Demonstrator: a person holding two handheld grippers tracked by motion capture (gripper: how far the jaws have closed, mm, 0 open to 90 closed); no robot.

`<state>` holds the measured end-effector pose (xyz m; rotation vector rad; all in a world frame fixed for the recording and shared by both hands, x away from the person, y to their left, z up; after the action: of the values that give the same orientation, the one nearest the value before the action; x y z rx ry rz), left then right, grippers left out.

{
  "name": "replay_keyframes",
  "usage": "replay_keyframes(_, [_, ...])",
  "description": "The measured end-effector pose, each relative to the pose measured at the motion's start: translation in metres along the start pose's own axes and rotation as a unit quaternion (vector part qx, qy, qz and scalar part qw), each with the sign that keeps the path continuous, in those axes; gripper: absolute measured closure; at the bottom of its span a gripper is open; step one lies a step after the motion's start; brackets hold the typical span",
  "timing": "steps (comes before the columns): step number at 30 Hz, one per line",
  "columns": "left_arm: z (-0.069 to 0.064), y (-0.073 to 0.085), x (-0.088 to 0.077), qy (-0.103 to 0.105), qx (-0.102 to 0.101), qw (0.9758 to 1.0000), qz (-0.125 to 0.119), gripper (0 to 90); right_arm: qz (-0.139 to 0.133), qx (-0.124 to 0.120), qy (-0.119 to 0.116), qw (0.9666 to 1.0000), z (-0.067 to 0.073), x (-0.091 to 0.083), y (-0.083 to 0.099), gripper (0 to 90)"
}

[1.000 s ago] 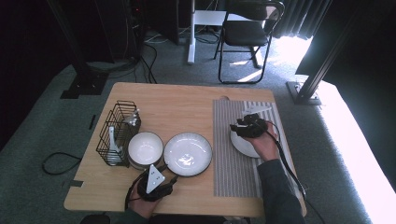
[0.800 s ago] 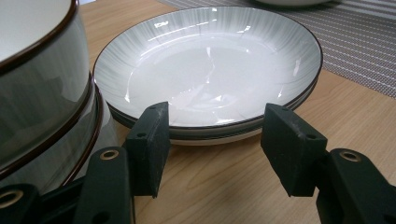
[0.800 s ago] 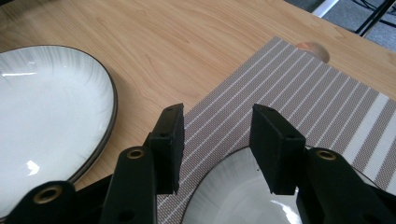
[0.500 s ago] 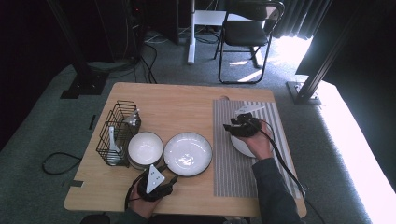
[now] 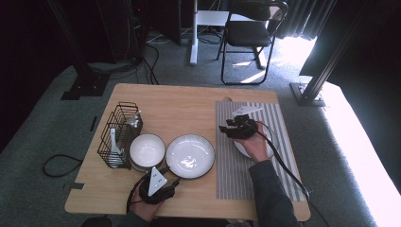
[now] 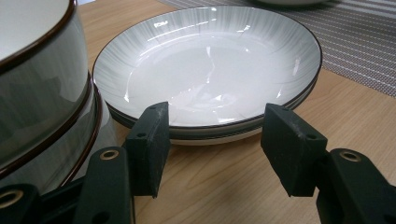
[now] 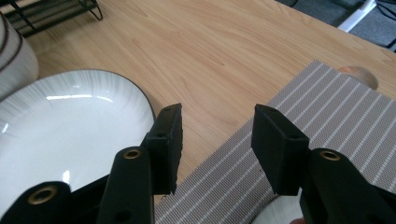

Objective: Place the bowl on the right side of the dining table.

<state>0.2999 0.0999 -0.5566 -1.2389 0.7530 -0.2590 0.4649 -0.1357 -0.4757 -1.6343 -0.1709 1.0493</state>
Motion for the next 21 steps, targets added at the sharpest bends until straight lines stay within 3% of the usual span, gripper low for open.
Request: replay_keyframes(21, [0.000, 0.000, 0.000, 0.001, 0.000, 1.0000, 0.001, 43.2, -0.005, -0.021, -0.022, 0.9995, 0.021, 0.018, -0.024, 52.6])
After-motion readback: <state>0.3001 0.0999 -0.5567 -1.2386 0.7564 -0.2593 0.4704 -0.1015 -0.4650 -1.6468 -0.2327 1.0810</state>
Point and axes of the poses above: each handheld gripper's, and its own axes: x roughly forward along the jaws, y roughly out of its underside, z roughly to its left, the point moved 8 cm from there along x, roughly forward along the jaws, and after that the axes turned 6 degrees about -z, right-handed, at the moved point
